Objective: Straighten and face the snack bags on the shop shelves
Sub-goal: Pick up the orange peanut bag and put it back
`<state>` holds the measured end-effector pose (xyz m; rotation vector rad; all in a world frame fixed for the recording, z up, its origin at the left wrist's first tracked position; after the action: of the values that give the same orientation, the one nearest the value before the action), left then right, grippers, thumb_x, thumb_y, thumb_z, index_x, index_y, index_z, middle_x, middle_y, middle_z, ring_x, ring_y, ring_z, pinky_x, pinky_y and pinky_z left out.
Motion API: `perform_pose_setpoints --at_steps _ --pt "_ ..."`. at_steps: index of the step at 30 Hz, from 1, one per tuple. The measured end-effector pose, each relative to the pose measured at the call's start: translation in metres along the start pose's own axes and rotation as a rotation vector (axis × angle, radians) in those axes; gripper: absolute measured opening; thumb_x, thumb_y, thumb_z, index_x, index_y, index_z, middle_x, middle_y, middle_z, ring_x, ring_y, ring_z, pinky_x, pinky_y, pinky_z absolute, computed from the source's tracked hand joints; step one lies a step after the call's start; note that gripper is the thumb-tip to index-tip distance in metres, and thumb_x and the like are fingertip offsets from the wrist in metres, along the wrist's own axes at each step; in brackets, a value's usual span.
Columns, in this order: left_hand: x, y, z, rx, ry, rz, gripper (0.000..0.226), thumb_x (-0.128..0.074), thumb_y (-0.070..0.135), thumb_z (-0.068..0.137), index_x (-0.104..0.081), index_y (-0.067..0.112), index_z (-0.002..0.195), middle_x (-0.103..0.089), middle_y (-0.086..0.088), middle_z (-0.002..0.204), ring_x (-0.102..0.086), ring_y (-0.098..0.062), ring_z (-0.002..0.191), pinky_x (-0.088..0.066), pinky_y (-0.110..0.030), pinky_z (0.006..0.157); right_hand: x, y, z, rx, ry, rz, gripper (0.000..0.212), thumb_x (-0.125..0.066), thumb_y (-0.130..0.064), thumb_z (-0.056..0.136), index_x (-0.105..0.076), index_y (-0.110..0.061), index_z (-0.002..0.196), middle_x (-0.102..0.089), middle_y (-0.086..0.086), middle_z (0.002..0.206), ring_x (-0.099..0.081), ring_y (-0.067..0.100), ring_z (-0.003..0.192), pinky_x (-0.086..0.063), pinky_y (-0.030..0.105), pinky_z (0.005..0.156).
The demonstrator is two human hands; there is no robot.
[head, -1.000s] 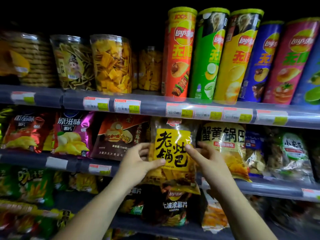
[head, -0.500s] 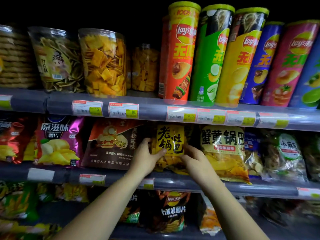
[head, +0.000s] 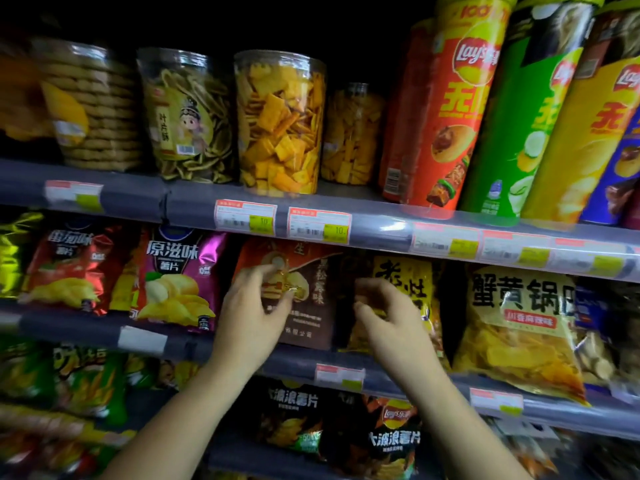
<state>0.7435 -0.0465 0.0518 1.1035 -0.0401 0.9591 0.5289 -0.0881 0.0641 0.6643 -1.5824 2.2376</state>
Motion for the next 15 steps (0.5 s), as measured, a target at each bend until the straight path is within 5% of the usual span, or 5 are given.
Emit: perform_pose_setpoints --at_steps 6,11,15 --pt "-0.007 -0.039 0.007 0.126 -0.142 0.172 0.079 -0.067 0.041 0.086 -0.032 0.015 0.152 -0.034 -0.012 0.156 -0.036 -0.033 0.143 -0.035 -0.046 0.116 -0.085 0.000 0.022 -0.232 -0.119 -0.021 0.061 -0.059 -0.016 0.092 -0.035 0.000 0.146 -0.047 0.023 0.147 -0.048 0.042 0.135 -0.040 0.039 0.110" --pt "-0.006 -0.049 0.009 0.110 -0.111 0.070 0.071 -0.067 0.041 0.086 -0.040 0.017 0.148 -0.044 -0.008 0.151 -0.044 -0.029 0.138 -0.039 -0.047 0.113 -0.069 -0.003 0.027 -0.228 0.079 0.155 0.042 -0.070 -0.017 0.091 -0.048 -0.005 0.125 -0.063 0.006 0.116 -0.064 0.032 0.116 -0.047 0.029 0.087" --pt "-0.004 -0.048 0.009 0.102 -0.092 -0.030 0.067 -0.069 0.036 0.087 -0.045 0.013 0.145 -0.050 -0.006 0.147 -0.048 -0.026 0.135 -0.039 -0.039 0.112 -0.070 -0.002 0.032 -0.233 0.073 0.281 0.017 -0.078 -0.030 0.087 -0.073 -0.014 0.093 -0.080 0.006 0.095 -0.077 0.029 0.091 -0.062 0.050 0.086"
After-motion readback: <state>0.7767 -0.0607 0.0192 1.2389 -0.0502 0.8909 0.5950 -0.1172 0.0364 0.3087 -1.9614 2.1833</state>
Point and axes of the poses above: each hand's wrist, its own z-axis towards the middle knuckle, its own x-axis out of the back of the hand, y = z × x, the point moved 9 cm from there along z, towards the middle knuckle
